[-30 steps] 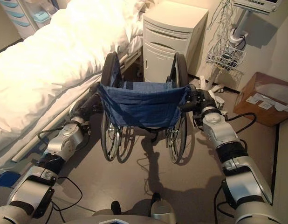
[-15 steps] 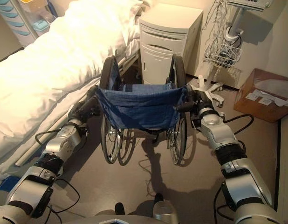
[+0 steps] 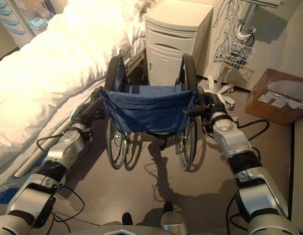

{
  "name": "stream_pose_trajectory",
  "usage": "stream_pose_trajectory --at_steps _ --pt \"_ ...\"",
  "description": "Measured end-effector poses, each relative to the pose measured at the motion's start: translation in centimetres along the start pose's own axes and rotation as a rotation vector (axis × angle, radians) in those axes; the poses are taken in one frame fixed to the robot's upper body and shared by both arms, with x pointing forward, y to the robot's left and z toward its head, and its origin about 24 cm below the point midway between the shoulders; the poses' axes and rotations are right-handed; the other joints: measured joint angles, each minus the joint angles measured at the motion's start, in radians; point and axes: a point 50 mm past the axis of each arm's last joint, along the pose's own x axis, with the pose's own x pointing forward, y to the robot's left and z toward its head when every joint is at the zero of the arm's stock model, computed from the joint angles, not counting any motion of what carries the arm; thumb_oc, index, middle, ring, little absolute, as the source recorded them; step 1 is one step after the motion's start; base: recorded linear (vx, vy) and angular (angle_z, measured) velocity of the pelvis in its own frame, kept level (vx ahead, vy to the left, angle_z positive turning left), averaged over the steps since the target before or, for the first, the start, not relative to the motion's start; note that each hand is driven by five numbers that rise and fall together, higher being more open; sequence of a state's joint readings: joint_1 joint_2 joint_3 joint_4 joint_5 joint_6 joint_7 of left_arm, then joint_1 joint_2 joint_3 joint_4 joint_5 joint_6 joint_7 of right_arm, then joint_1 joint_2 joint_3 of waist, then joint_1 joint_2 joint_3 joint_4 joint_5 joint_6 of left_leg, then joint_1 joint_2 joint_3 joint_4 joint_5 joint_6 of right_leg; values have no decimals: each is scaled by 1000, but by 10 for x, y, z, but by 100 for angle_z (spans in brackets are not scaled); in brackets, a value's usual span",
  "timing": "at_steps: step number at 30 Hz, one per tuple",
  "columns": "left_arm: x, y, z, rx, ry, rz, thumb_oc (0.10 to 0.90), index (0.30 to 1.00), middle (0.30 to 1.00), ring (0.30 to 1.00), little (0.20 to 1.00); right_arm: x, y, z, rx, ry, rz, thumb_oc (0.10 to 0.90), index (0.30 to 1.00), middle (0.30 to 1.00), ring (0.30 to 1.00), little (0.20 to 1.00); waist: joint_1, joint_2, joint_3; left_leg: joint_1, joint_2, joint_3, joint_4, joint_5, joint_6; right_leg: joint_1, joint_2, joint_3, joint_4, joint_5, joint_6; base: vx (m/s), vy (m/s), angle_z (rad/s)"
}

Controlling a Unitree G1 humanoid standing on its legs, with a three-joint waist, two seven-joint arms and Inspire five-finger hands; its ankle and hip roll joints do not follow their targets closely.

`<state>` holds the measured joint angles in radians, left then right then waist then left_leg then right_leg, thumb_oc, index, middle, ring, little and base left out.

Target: Push the wheelchair next to the bed

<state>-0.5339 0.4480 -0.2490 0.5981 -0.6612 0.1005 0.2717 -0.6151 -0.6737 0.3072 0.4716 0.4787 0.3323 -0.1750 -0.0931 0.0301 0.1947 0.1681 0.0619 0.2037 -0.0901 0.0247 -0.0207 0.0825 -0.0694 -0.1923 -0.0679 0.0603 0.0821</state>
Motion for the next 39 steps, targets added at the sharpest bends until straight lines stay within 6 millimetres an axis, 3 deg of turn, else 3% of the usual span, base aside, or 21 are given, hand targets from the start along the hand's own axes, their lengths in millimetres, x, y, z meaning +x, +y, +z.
stream_pose_trajectory --at_steps 1,2,3,4,10,26,29,35,39 --pt "0 0 0 0 0 -2 416 324 324 324 324 0 0 -1 2 1 -1 800 900 900 900 900 0 0 0 0 0 -1 0 0 0 1 0 -1 0 0 0 0 0 0" --pt "0 0 0 1 0 -5 453 380 380 380 380 0 -1 -1 3 2 -2 800 900 900 900 900 1 0 0 1 0 -1 0 0 0 1 0 -1 0 0 0 0 0 0" --pt "0 0 0 2 0 -6 566 549 549 549 549 0 -1 -2 5 4 -3 800 900 900 900 900 1 -1 0 1 0 -1 0 0 0 2 0 -2 0 0 0 0 0 0" --pt "0 0 0 3 -1 -7 800 900 900 900 900 -1 -1 -2 7 6 -4 800 900 900 900 900 2 -3 -2 1 0 -2 0 0 0 2 0 -2 0 0 0 0 0 0" --pt "0 2 1 25 -7 -7 800 900 900 900 900 -2 -2 -11 23 24 -10 800 900 900 900 900 10 -19 -10 0 0 -2 0 0 0 2 -1 -2 0 0 0 0 0 0" --pt "0 9 3 49 -13 41 800 900 900 900 900 -3 -1 -13 28 26 -12 800 900 900 900 900 11 -20 -10 4 0 -4 0 0 0 8 -1 -5 -2 0 1 0 -2 0" --pt "0 15 6 62 -24 82 800 900 900 900 900 -3 -1 -15 28 31 -16 800 900 900 900 900 11 -20 -10 8 0 -4 0 0 0 16 0 -8 -7 0 1 3 -6 1" --pt "-1 53 36 42 -175 265 800 900 900 900 900 -4 -5 -17 -10 24 -42 800 900 900 900 900 20 -21 -10 8 0 -5 0 0 0 21 1 -9 -16 5 1 0 0 0" --pt "-5 65 50 117 -235 294 800 900 900 900 900 -6 -16 -21 -90 24 -88 800 900 900 900 900 41 -25 -10 8 -1 -7 0 0 0 22 0 -9 -16 5 1 -1 -4 1"
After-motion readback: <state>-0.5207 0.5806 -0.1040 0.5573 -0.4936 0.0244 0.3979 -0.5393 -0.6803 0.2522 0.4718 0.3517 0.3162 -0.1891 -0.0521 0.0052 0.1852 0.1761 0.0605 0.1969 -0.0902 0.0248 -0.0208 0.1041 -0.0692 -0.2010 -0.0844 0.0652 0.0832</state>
